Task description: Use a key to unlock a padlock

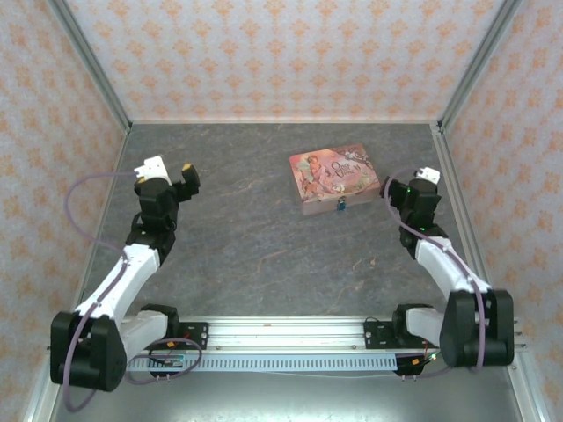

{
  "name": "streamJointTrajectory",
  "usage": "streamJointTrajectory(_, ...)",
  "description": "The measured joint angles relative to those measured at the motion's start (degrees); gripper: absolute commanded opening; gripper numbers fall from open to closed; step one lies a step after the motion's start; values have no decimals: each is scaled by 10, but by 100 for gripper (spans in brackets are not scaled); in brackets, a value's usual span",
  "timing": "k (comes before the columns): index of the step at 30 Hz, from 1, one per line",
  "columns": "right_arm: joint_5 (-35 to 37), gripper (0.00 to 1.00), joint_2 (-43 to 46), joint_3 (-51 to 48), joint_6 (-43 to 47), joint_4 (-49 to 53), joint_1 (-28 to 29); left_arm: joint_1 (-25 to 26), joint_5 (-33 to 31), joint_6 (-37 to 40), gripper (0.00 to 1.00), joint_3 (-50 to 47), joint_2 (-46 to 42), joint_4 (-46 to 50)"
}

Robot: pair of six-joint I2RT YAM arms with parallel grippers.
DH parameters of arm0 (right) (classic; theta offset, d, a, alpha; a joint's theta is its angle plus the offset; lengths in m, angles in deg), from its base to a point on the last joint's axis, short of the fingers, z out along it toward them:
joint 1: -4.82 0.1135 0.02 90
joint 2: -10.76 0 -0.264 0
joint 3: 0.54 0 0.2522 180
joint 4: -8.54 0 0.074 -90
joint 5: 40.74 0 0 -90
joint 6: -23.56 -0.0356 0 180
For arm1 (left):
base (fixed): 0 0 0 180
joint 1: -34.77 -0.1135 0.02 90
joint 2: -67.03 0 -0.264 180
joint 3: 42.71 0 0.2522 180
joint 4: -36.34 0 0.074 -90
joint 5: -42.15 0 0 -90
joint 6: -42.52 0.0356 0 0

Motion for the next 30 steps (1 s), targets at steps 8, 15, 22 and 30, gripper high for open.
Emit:
streamJointTrajectory(8, -23, 84, 155, 24, -118, 325, 38, 127, 92, -153, 100, 26, -43, 131)
streamJointTrajectory(15, -56, 61, 166, 15, -230, 483, 127, 272, 102, -223, 100, -17, -38, 135)
streamJointTrajectory(22, 2, 50, 24, 20, -289, 539, 259, 290, 101, -245, 100, -27, 13, 130)
streamJointTrajectory(30, 61, 44, -94, 58, -307, 564, 304, 290, 102, -244, 100, -26, 36, 117)
